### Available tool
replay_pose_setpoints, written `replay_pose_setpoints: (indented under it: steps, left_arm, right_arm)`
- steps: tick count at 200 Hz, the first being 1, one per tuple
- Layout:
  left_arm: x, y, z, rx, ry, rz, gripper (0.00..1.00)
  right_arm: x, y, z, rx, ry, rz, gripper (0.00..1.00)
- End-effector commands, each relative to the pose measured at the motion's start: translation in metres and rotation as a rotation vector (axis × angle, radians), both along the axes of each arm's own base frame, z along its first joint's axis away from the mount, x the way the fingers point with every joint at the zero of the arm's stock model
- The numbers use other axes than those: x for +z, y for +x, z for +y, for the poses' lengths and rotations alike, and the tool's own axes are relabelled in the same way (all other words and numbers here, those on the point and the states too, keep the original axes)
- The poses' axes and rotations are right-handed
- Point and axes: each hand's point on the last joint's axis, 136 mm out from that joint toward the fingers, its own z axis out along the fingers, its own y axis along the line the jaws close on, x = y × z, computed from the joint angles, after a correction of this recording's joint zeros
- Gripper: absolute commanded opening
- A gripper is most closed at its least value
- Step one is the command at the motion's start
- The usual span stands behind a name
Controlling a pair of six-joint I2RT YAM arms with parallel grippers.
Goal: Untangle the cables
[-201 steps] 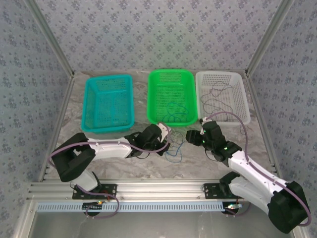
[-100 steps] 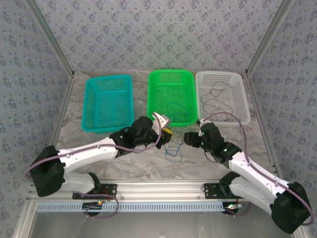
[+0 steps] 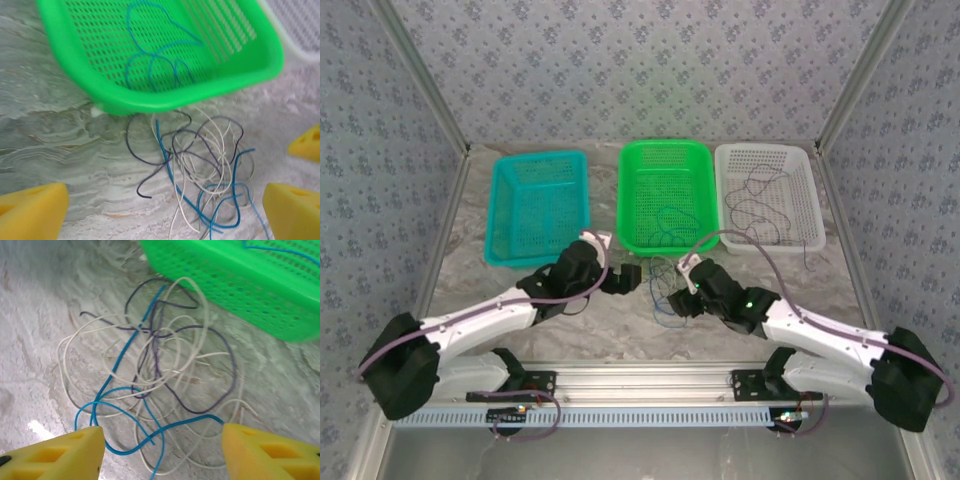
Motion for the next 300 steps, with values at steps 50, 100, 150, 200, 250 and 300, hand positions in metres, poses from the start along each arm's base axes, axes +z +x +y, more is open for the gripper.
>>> replay_pose_setpoints:
  steps: [50,100,150,200,250,300]
  left_arm:
    - [0.026,-0.003,0.022,0.092,-0.116,-0.038,0.99]
    - [0.027,-0.005,0.029,0.111,-0.12,-0.04,1.0]
    - [0.029,-0.005,0.031,0.121,-0.127,-0.04,1.0]
    - [0.027,-0.005,0.035,0.129,-0.125,-0.05,0.99]
    - [0.029,-0.004,0.026,0.103,-0.141,-0.047,0.99]
    - [0.033,-0.003,0.015,0.059,-0.163,-0.061,0.99]
  right_arm:
    - [-0.006,0.007,0.054,0.243,-0.243,-0.17,0.73]
    - [-0.029,0.023,0.054,0.237,-0.393,-0.165,0.66]
    - [-0.032,0.033,0.06,0.231,-0.432,-0.181,0.22]
    - [0.041,0.013,0.061,0.25,-0.206,-0.215,0.0]
    - [0.138,-0.001,0.049,0.259,0.07,-0.244,0.0]
    - [0.209,-0.001,0.042,0.257,0.266,-0.268,0.0]
